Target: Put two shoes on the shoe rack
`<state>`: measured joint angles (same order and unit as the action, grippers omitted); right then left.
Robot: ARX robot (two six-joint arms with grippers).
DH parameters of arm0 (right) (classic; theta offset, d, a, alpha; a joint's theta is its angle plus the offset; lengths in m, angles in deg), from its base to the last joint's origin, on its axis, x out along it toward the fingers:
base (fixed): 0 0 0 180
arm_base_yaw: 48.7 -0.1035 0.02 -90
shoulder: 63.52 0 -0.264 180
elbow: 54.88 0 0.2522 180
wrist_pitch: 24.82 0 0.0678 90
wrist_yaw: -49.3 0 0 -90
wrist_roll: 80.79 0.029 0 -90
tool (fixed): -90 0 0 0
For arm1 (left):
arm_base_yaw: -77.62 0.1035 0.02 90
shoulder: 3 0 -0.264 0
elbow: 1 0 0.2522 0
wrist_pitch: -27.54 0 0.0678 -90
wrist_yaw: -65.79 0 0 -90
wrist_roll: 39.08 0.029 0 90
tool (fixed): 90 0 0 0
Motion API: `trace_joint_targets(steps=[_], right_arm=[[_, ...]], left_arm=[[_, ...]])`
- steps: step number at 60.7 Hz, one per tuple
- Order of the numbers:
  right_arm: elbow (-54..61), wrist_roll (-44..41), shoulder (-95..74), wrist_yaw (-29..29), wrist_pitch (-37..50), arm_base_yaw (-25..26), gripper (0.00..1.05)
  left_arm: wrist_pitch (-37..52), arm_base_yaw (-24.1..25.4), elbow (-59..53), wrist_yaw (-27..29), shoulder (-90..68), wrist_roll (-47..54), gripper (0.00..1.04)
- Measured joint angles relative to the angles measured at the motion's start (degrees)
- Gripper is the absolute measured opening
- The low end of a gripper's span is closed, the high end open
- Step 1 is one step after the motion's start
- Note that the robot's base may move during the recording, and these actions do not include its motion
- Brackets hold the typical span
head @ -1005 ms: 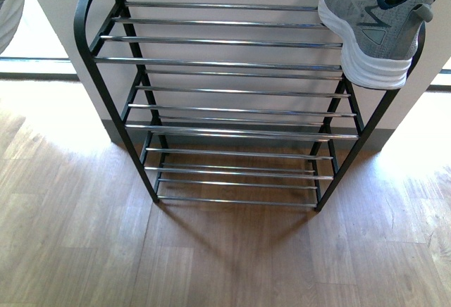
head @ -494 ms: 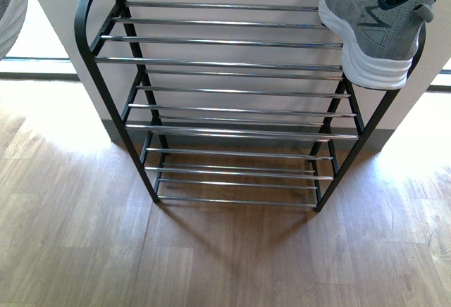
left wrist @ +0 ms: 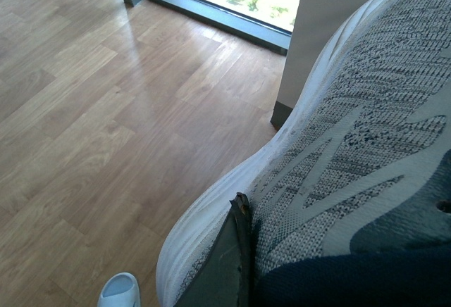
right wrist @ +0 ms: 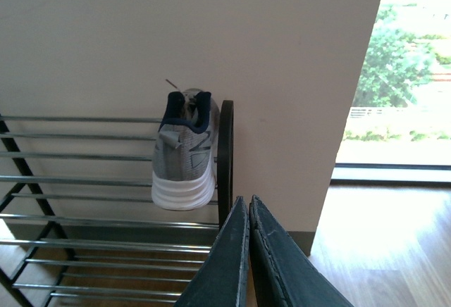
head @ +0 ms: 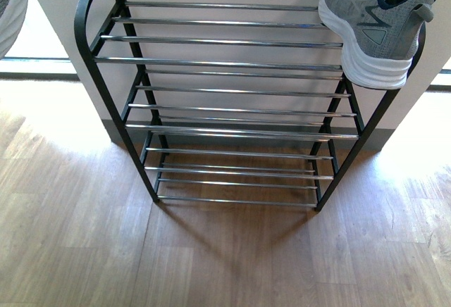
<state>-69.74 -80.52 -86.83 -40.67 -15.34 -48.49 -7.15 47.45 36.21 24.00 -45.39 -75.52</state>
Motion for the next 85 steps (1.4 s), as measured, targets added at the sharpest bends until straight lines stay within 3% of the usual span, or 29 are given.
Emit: trace_joint_targets(steps=[43,50,74,85], right_arm=[[0.0,0.0,13.18,-0.02,-13.03,0.0,0.02],[-0.02,-0.02,20.81,0.02,-22.32,-0.07,0.02],[-0.02,-0.02,22.95,-0.02,-23.06,-0.11,0.02],[-0.02,-0.09,22.95,-0.02,-23.06,-0.11,0.3]], left_arm=[[0.0,0.0,0.0,0.02,0.0,0.0,0.02],[0.0,0.0,0.0,0.0,0.0,0.0,0.02],[0.0,0.0,0.0,0.02,0.0,0.0,0.02],[0.0,0.0,0.0,0.02,0.0,0.0,0.02]])
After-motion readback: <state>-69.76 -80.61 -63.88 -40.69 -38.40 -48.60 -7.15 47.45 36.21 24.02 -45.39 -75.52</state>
